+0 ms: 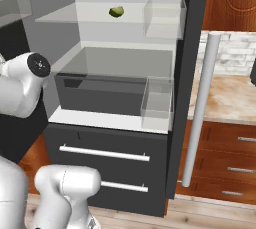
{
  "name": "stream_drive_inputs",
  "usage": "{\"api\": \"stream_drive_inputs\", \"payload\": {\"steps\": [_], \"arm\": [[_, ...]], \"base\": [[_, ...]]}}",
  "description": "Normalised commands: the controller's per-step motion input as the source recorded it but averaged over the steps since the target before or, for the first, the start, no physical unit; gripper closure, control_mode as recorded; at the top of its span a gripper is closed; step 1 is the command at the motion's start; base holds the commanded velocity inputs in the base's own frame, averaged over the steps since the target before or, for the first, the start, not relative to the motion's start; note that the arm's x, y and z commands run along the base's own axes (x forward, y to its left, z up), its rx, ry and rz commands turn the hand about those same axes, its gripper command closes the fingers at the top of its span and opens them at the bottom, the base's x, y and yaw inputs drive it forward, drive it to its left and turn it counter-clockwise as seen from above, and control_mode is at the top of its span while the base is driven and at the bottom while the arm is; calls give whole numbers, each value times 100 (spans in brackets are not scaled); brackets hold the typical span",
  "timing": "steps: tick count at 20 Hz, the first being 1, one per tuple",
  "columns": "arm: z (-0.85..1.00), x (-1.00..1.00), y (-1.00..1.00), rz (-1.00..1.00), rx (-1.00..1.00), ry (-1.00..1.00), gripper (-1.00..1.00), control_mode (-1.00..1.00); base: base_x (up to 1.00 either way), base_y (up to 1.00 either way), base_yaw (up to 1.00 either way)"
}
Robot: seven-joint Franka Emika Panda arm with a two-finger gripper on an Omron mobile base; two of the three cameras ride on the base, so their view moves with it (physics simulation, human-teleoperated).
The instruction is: There is a bowl on the dining counter. Grab a lemon wedge from the fridge and place it in the bowl. Then get the liquor bottle and glass cup from the cabinet and place them next to the bowl.
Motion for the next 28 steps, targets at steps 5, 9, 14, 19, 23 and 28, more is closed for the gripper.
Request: {"api": "stream_drive_inputs", "payload": {"steps": [5,9,14,19,23,28], "arm": [[39,-99,-49,0,-36,-16,-100,-100],[35,-98,-57,0,-36,-8,-100,-100],[3,-90,-76,0,-32,-12,-100,-100],[0,-63,-88,1,-31,-9,-100,-100],[0,-12,-86,0,-29,-2,-100,-100],[-4,40,-49,0,-19,0,-100,-100]], "base": [[0,0,0],[0,0,0],[0,0,0],[0,0,0],[0,0,0],[0,0,0]]}}
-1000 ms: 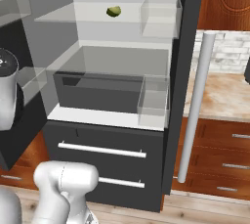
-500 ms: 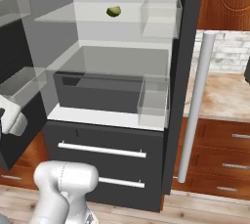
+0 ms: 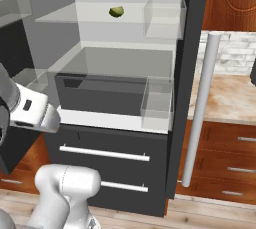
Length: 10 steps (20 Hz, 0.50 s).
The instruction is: There is a bowl on the dining counter. Grab a lemon wedge from the fridge and place it in the bowl. Then get the liquor bottle and glass cup from the cabinet and place them next to the bowl.
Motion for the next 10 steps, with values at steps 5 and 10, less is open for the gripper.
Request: {"api": "stream_drive_inputs", "payload": {"steps": [5,10], "arm": [[-6,40,-7,0,-2,0,-100,-100],[-68,30,2,0,-1,0,-100,-100]], "base": [[0,0,0],[0,0,0]]}}
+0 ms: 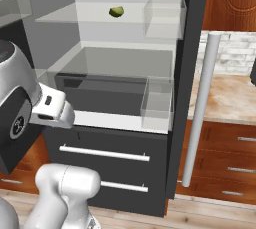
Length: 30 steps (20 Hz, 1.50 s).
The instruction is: There is a bowl on the dining counter. Grab a lemon wedge from the fridge and place it in the bowl. Then get the liquor bottle and glass cup from the cabinet and place them next to the bowl.
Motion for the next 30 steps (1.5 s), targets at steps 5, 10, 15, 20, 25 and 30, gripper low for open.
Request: {"api": "stream_drive_inputs", "payload": {"steps": [5,10,15,20,25,30], "arm": [[-53,5,1,0,0,0,-100,-100],[-5,15,1,0,-8,-9,-100,-100],[0,19,0,0,-20,-22,-100,-100],[0,7,0,0,-8,-9,-100,100],[0,0,0,0,0,0,-100,100],[0,0,0,0,0,0,-100,100]], "base": [[0,0,0],[0,0,0],[0,0,0],[0,0,0],[45,0,-1],[45,0,-4]]}}
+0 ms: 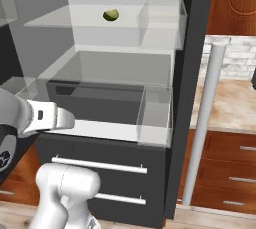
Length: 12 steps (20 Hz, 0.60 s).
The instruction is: There is a bowl on the dining counter. Grab a lemon wedge from the fridge and place it in the bowl. Then get the liquor bottle and glass cup from the cabinet and place them next to the bowl.
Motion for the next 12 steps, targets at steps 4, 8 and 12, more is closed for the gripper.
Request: {"api": "stream_drive_inputs", "payload": {"steps": [4,8,12], "arm": [[0,0,0,0,0,0,-100,100],[0,0,0,0,0,0,-100,100],[0,0,0,0,0,0,-100,100]], "base": [[47,0,-12],[67,4,-21],[74,11,-18]]}}
